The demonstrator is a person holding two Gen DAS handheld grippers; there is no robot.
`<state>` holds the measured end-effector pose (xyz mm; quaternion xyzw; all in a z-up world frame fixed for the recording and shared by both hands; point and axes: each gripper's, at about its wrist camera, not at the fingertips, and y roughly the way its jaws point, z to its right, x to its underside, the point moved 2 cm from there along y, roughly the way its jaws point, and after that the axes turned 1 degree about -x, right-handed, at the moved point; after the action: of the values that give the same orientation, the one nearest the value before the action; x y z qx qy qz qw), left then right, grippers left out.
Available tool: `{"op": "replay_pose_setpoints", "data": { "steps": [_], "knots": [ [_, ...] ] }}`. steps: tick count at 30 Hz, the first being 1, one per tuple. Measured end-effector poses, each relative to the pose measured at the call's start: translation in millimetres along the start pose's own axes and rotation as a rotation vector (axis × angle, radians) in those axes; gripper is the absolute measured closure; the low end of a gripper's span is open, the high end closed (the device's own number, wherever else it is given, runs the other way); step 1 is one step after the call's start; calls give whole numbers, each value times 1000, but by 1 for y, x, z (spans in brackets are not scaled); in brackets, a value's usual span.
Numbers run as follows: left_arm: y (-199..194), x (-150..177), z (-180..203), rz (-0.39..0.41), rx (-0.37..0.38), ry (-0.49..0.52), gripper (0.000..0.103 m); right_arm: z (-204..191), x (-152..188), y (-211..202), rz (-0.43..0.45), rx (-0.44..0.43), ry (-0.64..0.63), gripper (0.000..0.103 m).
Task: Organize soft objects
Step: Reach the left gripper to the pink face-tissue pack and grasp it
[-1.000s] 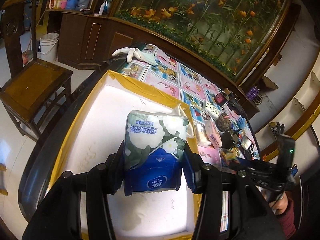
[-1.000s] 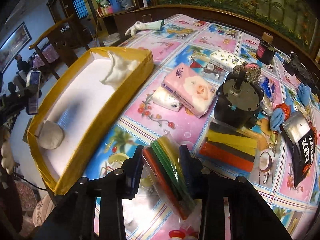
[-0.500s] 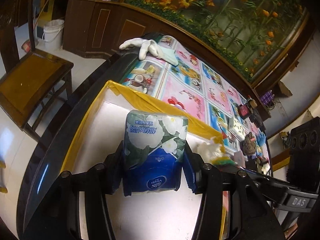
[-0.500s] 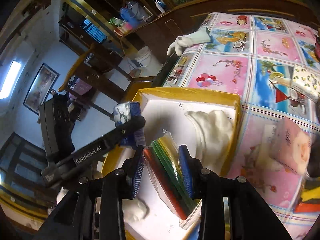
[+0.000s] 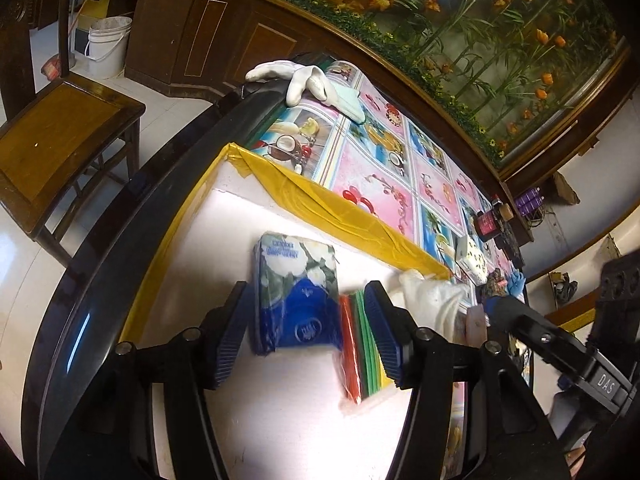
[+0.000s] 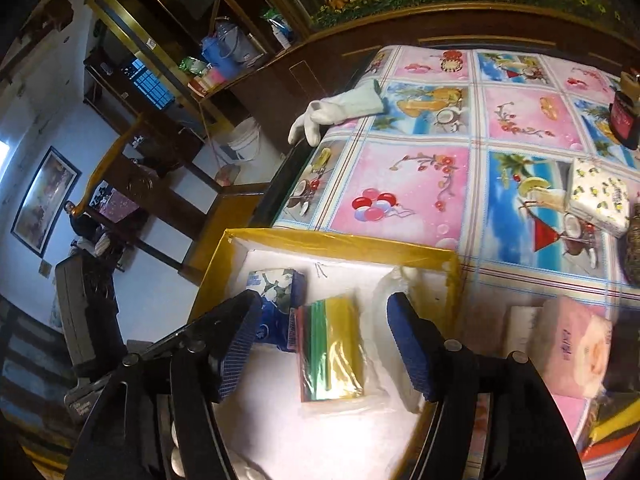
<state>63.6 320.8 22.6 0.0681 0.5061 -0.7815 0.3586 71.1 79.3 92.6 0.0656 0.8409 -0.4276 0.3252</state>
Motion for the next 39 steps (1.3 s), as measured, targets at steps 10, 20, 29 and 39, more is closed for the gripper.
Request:
{"op": "replay_pose_setpoints", "data": {
  "steps": [10, 20, 29, 39],
  "knots": [
    [-37, 46, 78, 8, 81, 127, 32, 79, 68, -152, 215, 270, -56, 14],
    [16, 83, 175, -112, 89, 243, 33, 172, 140, -202, 200, 300, 161, 14],
    [87, 44, 220, -108, -3, 199, 33, 215, 156, -188, 261, 248, 220, 14],
    [130, 55, 221, -280, -221, 313, 33, 232, 160, -168, 255, 214, 251, 14]
  ]
}}
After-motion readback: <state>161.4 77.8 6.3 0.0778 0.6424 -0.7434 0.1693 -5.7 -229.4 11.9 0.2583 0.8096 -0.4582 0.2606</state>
